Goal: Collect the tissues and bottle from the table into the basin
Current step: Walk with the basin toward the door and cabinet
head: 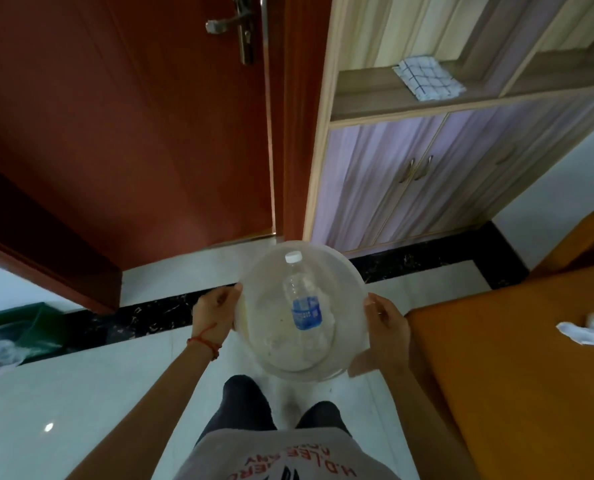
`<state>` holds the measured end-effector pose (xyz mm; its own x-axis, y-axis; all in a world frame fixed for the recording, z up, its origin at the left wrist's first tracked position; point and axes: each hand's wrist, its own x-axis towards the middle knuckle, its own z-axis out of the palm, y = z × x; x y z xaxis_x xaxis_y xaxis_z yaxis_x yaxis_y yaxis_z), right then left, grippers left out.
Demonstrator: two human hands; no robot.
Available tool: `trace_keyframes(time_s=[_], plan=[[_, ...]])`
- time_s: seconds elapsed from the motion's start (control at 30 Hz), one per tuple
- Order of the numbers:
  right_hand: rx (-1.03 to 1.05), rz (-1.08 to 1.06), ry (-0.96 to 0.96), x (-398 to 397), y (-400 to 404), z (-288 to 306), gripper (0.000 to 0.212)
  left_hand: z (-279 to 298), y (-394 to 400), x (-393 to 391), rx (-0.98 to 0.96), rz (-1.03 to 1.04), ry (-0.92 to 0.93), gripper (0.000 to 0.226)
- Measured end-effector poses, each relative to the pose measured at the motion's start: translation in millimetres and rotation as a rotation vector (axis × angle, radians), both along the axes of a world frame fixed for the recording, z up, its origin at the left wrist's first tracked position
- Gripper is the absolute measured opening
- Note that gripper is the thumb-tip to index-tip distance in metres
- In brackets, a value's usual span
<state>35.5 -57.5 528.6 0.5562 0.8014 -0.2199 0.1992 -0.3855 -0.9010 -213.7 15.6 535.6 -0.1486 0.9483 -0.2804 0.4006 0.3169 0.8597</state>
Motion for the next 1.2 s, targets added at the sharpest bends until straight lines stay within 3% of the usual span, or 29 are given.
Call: trace_keyframes(time_s=[0.57,0.8,0.9,1.2], plan=[[-0.037,-0.646,0.008,13,93,-5,0.024,-10,232,105,-0.025,-0.658,0.0,0.027],[-0.074,-0.844,-0.031,22,91,-11,0.023,-11,259,168,-0.114,-0.836,-0.071,0.025],[-0.081,-0.923,-0.031,36,89,-13,0.022,-13,263,197,-0.077,-0.916,-0.05,0.039],[-0.031,-1.015,-0.016,116,93,-21,0.014,-21,270,304,-0.074,-1.004,0.012,0.036]])
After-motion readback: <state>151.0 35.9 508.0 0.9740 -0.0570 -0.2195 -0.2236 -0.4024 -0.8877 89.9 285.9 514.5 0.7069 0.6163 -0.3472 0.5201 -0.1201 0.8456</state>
